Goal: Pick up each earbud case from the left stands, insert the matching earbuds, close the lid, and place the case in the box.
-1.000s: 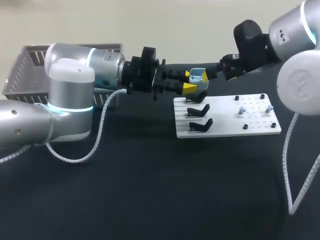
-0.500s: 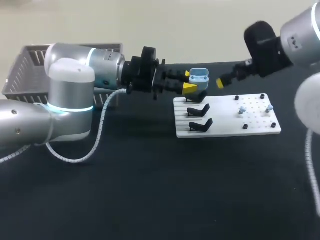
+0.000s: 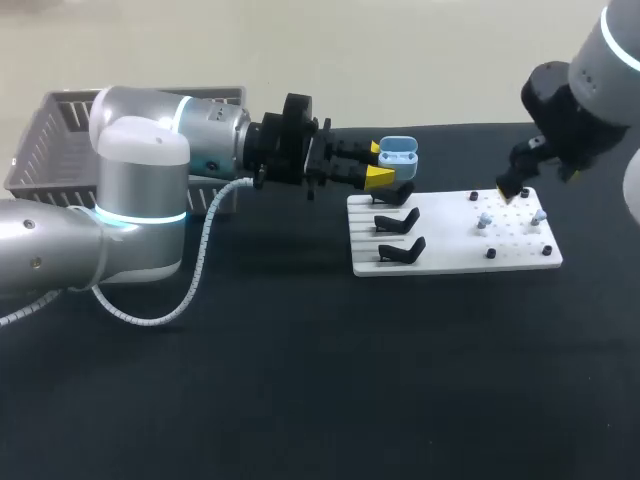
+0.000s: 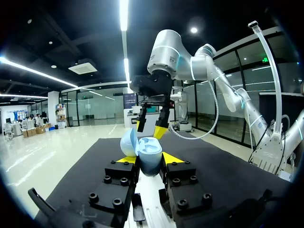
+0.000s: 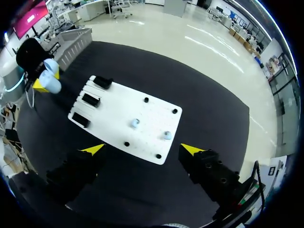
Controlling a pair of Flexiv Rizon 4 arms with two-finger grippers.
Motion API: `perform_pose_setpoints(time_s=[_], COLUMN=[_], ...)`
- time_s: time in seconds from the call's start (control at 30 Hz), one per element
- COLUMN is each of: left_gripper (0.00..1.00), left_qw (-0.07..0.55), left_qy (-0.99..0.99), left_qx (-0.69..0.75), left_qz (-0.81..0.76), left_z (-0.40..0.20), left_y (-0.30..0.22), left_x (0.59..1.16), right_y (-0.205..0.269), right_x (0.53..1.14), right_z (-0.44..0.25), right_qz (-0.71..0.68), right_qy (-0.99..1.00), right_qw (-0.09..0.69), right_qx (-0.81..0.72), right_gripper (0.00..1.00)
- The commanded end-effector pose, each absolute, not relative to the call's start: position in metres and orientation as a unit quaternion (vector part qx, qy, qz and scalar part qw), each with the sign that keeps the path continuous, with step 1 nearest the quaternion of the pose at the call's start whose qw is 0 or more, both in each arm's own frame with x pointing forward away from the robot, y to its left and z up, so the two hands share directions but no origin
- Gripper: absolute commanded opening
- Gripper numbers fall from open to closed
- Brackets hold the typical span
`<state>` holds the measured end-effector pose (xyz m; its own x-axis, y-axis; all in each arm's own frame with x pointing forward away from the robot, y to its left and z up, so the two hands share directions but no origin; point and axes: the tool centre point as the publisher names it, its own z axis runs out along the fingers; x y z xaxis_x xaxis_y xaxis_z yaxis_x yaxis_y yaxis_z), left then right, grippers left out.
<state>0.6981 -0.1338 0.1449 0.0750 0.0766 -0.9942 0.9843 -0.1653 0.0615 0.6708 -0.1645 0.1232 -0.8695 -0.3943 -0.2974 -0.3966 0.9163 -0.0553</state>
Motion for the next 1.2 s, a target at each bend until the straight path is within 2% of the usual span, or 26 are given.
perform_pose_setpoints(time_s=[0.03,0.5,0.6,0.7,0.73,0.77,0.8,0.87,0.9,1.07,1.2], left_gripper=[0.0,0.0,0.0,0.0,0.0,0.0,0.0,0.0,0.0,0.0,0.0], left_qw=[0.454,0.454,0.454,0.454,0.454,0.454,0.454,0.454,0.454,0.454,0.454], left_qy=[0.46,0.46,0.46,0.46,0.46,0.46,0.46,0.46,0.46,0.46,0.46], left_qx=[0.576,0.576,0.576,0.576,0.576,0.576,0.576,0.576,0.576,0.576,0.576], left_qz=[-0.5,-0.5,-0.5,-0.5,-0.5,-0.5,-0.5,-0.5,-0.5,-0.5,-0.5], left_z=[0.144,0.144,0.144,0.144,0.144,0.144,0.144,0.144,0.144,0.144,0.144], left_y=[-0.134,-0.134,-0.134,-0.134,-0.134,-0.134,-0.134,-0.134,-0.134,-0.134,-0.134], left_x=[0.699,0.699,0.699,0.699,0.699,0.699,0.699,0.699,0.699,0.699,0.699], right_y=[-0.172,-0.193,-0.192,-0.192,-0.193,-0.193,-0.195,-0.196,-0.197,-0.203,-0.204], right_x=[0.677,0.695,0.697,0.698,0.699,0.699,0.7,0.7,0.7,0.701,0.7], right_z=[0.11,0.072,0.065,0.059,0.057,0.056,0.055,0.053,0.052,0.046,0.043], right_qz=[-0.047,-0.046,-0.047,-0.048,-0.048,-0.048,-0.048,-0.049,-0.048,-0.048,-0.049], right_qy=[0.966,0.965,0.966,0.967,0.967,0.967,0.967,0.967,0.967,0.969,0.971], right_qw=[0.156,0.112,0.107,0.104,0.103,0.102,0.102,0.101,0.101,0.102,0.101], right_qx=[-0.203,-0.233,-0.23,-0.23,-0.229,-0.229,-0.23,-0.23,-0.23,-0.22,-0.21], right_gripper=[1.0,1.0,0.83,0.79,0.71,0.69,0.59,0.57,0.5,0.42,0.41])
